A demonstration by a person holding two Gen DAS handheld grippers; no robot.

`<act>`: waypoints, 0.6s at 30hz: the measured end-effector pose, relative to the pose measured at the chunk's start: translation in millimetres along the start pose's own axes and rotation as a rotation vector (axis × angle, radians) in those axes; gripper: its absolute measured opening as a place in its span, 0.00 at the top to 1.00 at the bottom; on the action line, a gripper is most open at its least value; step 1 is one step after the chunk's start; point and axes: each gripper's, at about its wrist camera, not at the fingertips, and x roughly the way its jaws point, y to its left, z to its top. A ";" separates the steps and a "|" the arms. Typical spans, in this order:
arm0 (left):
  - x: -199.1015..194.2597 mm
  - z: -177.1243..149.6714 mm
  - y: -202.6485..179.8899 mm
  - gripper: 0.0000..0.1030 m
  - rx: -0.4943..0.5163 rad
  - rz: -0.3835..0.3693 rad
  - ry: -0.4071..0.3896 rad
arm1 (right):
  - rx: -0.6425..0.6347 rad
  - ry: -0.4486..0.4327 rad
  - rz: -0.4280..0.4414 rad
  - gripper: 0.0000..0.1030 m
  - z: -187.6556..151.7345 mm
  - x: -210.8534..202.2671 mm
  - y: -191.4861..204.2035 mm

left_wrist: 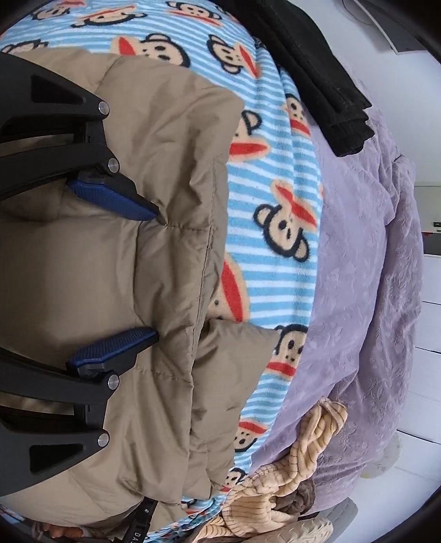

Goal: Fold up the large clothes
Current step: 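Release the hem with both tools and smooth the folded jacket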

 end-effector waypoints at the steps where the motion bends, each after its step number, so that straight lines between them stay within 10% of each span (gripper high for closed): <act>1: -4.7 2.5 5.5 0.34 0.001 0.019 -0.021 | 0.006 -0.021 -0.035 0.69 3.0 -5.8 -7.4; 8: 6.3 7.9 63.4 0.34 -0.121 0.121 -0.009 | 0.188 -0.009 -0.074 0.69 8.1 2.8 -72.1; 18: 6.0 10.5 58.1 0.32 -0.097 0.186 0.021 | 0.204 -0.039 -0.084 0.58 6.8 -21.8 -61.8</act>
